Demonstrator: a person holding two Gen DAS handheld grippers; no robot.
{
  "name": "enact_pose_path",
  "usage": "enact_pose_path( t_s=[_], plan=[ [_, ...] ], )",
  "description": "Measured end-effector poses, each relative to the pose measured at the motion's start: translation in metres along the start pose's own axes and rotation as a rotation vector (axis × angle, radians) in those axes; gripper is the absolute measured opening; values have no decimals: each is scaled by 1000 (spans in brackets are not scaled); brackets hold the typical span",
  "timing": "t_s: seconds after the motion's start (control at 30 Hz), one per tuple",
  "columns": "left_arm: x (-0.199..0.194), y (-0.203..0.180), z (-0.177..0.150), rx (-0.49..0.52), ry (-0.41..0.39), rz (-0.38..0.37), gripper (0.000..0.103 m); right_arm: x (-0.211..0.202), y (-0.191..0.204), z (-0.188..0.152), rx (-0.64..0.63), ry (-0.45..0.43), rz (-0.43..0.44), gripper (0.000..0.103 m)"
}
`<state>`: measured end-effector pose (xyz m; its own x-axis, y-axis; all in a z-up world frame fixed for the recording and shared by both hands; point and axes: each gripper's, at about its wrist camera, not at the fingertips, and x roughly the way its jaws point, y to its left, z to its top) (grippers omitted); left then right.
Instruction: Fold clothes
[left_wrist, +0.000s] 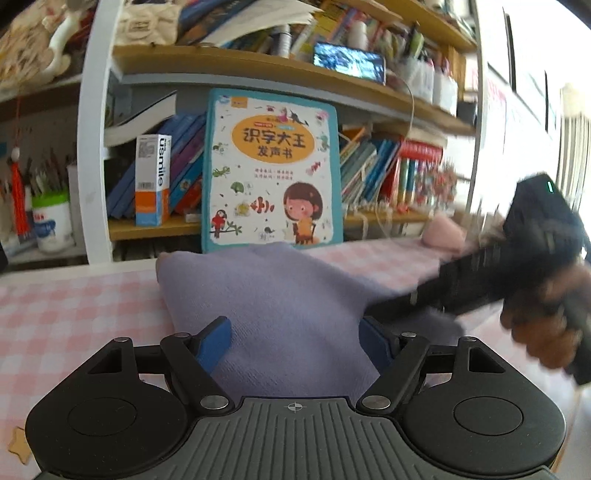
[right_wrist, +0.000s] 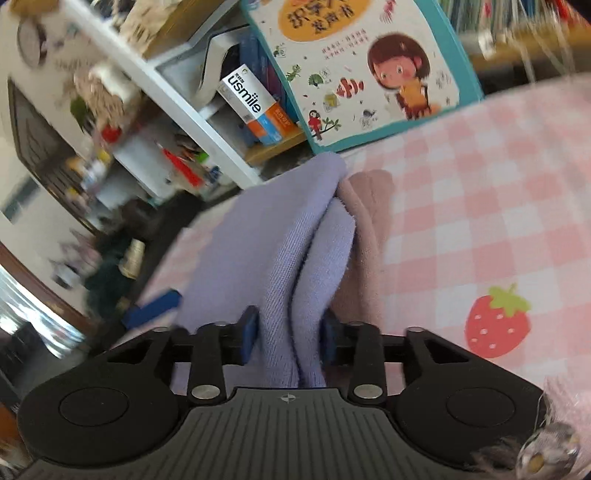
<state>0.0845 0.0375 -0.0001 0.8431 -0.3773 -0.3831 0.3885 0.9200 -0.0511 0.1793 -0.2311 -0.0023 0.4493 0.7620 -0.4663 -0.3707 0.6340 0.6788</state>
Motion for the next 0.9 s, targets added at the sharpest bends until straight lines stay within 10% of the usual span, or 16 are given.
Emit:
enact_pose_path(
  t_s=[0.37,0.43,0.63,0.9],
  plan=[
    [1,7,-1,-38,1,-24,78,44,-21,48,182,24,81,45],
    [1,8,-1,-45,-1,-29,78,42,-8,50,95,3,-2,21],
    [3,11,-3,-67,4,-40,79,10,69,15,-512,-214,-111,18],
    [3,8,-3,-52,8,-50,79,25,36,21,-391,-125,-258,40]
  ],
)
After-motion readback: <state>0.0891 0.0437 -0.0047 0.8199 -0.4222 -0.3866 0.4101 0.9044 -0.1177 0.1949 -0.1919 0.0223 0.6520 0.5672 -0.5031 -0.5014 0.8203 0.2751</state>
